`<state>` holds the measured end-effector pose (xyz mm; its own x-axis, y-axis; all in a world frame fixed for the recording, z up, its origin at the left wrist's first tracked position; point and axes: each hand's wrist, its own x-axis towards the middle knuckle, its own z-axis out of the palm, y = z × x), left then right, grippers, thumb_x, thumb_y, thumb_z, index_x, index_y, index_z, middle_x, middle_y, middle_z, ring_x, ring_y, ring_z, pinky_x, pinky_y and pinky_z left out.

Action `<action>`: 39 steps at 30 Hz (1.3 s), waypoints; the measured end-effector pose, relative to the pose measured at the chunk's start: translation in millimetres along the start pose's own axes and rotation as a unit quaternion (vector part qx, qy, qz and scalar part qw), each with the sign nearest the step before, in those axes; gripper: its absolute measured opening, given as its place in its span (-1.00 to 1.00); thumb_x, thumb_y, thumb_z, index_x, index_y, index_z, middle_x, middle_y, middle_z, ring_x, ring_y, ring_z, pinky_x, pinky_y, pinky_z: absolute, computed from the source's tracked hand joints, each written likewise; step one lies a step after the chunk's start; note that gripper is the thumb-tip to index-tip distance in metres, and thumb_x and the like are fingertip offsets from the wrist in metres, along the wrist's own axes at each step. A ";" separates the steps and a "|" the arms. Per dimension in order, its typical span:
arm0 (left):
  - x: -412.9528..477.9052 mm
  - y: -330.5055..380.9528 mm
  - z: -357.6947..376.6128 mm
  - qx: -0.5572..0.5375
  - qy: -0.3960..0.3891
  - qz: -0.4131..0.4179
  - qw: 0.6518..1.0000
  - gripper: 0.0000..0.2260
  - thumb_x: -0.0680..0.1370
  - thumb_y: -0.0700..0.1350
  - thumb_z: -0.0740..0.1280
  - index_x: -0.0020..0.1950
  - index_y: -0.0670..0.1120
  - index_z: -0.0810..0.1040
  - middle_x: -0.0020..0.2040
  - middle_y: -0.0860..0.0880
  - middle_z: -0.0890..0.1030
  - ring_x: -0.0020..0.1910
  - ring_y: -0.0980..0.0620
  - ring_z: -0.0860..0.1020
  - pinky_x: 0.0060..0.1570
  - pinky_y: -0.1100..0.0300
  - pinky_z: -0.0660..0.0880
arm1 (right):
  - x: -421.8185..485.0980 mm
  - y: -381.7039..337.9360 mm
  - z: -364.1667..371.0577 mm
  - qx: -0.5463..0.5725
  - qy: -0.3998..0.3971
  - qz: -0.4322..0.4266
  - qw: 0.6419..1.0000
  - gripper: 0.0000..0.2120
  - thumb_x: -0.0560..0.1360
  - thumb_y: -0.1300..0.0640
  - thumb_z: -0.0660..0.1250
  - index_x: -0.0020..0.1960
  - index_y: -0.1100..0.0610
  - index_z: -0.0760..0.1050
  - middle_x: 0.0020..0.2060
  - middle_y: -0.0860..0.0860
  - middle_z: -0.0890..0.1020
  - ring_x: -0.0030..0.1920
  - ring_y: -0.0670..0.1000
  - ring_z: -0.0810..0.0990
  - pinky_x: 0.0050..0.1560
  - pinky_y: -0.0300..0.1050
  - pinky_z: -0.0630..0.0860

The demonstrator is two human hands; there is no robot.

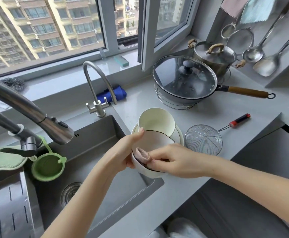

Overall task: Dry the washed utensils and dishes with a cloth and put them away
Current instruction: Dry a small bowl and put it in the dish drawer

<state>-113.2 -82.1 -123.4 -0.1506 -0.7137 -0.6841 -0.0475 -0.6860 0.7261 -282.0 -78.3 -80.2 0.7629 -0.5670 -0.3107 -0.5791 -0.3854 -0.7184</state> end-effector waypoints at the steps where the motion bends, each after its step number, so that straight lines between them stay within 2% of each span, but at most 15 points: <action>1: 0.0 -4.7 0.1 0.024 -0.017 -0.014 0.999 -0.52 0.39 0.31 0.29 -0.10 -0.11 0.60 -0.29 -0.10 0.54 -0.27 -0.08 0.41 -0.25 0.13 0.29 | -6.0 0.1 -5.9 -0.036 -0.038 -0.018 0.998 -0.63 0.58 -0.08 0.13 -0.23 0.18 0.39 -0.43 -0.01 0.31 -0.37 -0.06 0.26 -0.32 -0.23 0.22; 4: -3.5 -7.3 8.3 0.048 -0.081 -0.009 0.996 -0.62 0.52 0.26 0.19 -0.01 -0.02 0.56 -0.38 0.03 0.56 -0.47 0.01 0.39 -0.51 0.29 0.25 | -12.3 1.9 -19.9 -0.281 -0.106 -0.040 0.953 -0.70 0.54 0.04 0.19 -0.33 0.10 0.28 -0.42 0.07 0.42 -0.37 0.03 0.30 -0.33 -0.10 0.25; 6: -5.5 -1.2 12.4 -0.016 -0.088 0.004 0.996 -0.65 0.61 0.15 0.06 0.01 -0.04 0.53 -0.47 0.07 0.55 -0.58 0.10 0.42 -0.58 0.36 0.24 | -15.7 4.3 -33.9 -0.380 -0.001 -0.055 0.923 -0.83 0.47 0.07 0.17 -0.29 0.04 0.40 -0.30 -0.02 0.59 -0.30 0.05 0.44 -0.27 -0.08 0.33; 9: -7.5 12.0 11.2 -0.132 -0.053 0.030 0.989 -0.68 0.64 0.08 0.06 0.09 -0.08 0.50 -0.45 0.01 0.58 -0.55 0.06 0.48 -0.59 0.35 0.35 | -40.5 5.5 -57.9 -0.143 0.339 -0.081 0.926 -0.76 0.48 0.18 0.23 0.03 -0.04 0.60 -0.10 -0.16 0.67 -0.09 -0.16 0.62 -0.08 -0.27 0.52; 11: -6.9 22.1 16.2 -0.199 -0.023 0.035 0.979 -0.72 0.65 0.00 0.10 0.14 -0.14 0.48 -0.31 -0.08 0.58 -0.47 -0.03 0.51 -0.57 0.27 0.42 | -52.0 8.8 -51.2 0.065 0.466 -0.101 0.877 -0.75 0.54 0.14 0.22 0.16 -0.08 0.52 -0.02 -0.19 0.66 0.04 -0.22 0.61 0.00 -0.38 0.50; 14: -4.0 39.2 33.8 -0.215 -0.032 0.059 0.974 -0.78 0.59 -0.29 0.12 0.17 -0.26 0.47 -0.17 -0.15 0.61 -0.31 -0.07 0.61 -0.44 0.15 0.58 | -28.1 12.6 -23.7 0.236 0.420 -0.070 0.873 -0.48 0.48 -0.23 0.28 0.34 0.02 0.45 0.32 0.18 0.45 0.35 0.12 0.44 0.03 -0.18 0.58; 15: -2.1 42.1 39.9 -0.201 -0.039 0.069 0.976 -0.74 0.54 -0.37 0.12 0.18 -0.30 0.48 -0.12 -0.17 0.63 -0.23 -0.09 0.63 -0.36 0.13 0.61 | -18.4 16.0 -17.0 0.206 0.429 -0.081 0.876 -0.38 0.45 -0.29 0.28 0.37 0.05 0.42 0.39 0.26 0.32 0.41 0.23 0.33 0.08 -0.14 0.54; 17: 1.7 46.2 47.3 -0.173 -0.055 0.087 0.980 -0.63 0.42 -0.40 0.19 0.22 -0.32 0.49 -0.01 -0.23 0.64 -0.13 -0.16 0.64 -0.24 0.09 0.63 | -4.5 17.8 -17.6 0.086 0.506 -0.105 0.852 -0.62 0.55 -0.22 0.17 0.34 -0.20 0.39 0.47 0.12 0.23 0.43 0.15 0.33 0.25 -0.03 0.45; 19: 1.4 52.2 49.4 -0.132 -0.065 0.105 0.983 -0.61 0.38 -0.38 0.23 0.20 -0.28 0.50 -0.02 -0.22 0.65 -0.20 -0.16 0.66 -0.24 0.07 0.64 | -4.9 8.8 -32.4 0.096 0.566 -0.111 0.811 -0.71 0.57 -0.12 0.15 0.28 -0.29 0.40 0.38 -0.02 0.39 0.35 -0.04 0.43 0.28 -0.09 0.41; 21: -3.5 62.9 49.9 -0.058 -0.056 0.118 0.990 -0.72 0.47 -0.42 0.19 0.12 -0.23 0.50 -0.12 -0.17 0.63 -0.38 -0.10 0.63 -0.40 0.12 0.60 | -14.9 6.1 -50.9 0.277 0.546 -0.063 0.788 -0.76 0.53 -0.07 0.18 0.15 -0.17 0.51 0.12 -0.14 0.62 0.19 -0.12 0.54 0.23 -0.13 0.42; 25: -8.9 92.7 63.5 0.197 -0.083 0.155 0.964 -0.77 0.48 -0.41 0.20 -0.13 -0.10 0.51 -0.27 -0.08 0.58 -0.47 -0.02 0.56 -0.58 0.23 0.48 | -51.3 19.0 -84.7 0.381 0.344 0.018 0.858 -0.77 0.55 0.14 0.23 0.17 0.05 0.55 0.06 -0.08 0.67 0.12 -0.16 0.60 0.18 -0.24 0.44; 28: 5.2 110.6 94.8 0.327 -0.129 0.155 0.923 -0.86 0.48 -0.36 0.24 -0.11 -0.13 0.48 -0.24 -0.11 0.55 -0.32 -0.17 0.59 -0.53 0.22 0.41 | -82.0 36.6 -82.9 0.328 0.345 0.098 0.874 -0.71 0.51 0.41 0.24 0.19 0.20 0.52 -0.09 -0.07 0.66 -0.09 -0.24 0.62 0.00 -0.36 0.47; 33: 24.0 108.7 164.6 0.282 -0.196 0.131 0.930 -0.97 0.48 -0.22 0.34 -0.11 -0.16 0.51 -0.14 -0.21 0.51 -0.35 -0.13 0.47 -0.54 0.24 0.44 | -147.1 68.6 -68.9 0.348 0.507 0.179 0.769 -0.60 0.42 0.53 0.25 -0.04 0.07 0.58 -0.18 -0.14 0.70 -0.14 -0.18 0.65 -0.19 -0.46 0.49; 36: 16.3 76.0 223.4 0.180 -0.247 0.129 0.943 -0.73 0.49 -0.32 0.29 0.09 0.00 0.48 -0.05 -0.11 0.59 -0.39 -0.07 0.57 -0.47 0.20 0.54 | -191.2 85.5 -58.8 0.318 0.623 0.219 0.681 -0.55 0.43 0.50 0.22 -0.12 -0.06 0.56 -0.20 -0.20 0.65 -0.20 -0.17 0.59 -0.34 -0.46 0.46; 39: 7.1 51.2 294.0 0.161 -0.229 0.175 0.944 -0.57 0.49 -0.42 0.10 0.13 0.08 0.42 -0.02 -0.03 0.56 -0.43 -0.06 0.61 -0.53 0.20 0.52 | -243.8 99.0 -44.5 0.294 0.693 0.229 0.617 -0.57 0.42 0.47 0.22 -0.07 -0.07 0.54 -0.08 -0.15 0.64 -0.11 -0.17 0.58 -0.22 -0.46 0.44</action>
<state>-407.0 -80.6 -70.7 -0.6196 -0.7023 -0.3505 -0.2017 -0.2891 0.9358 -538.2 -10.6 -47.9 -0.6563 -0.7540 -0.0270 -0.1274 0.1460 -0.9810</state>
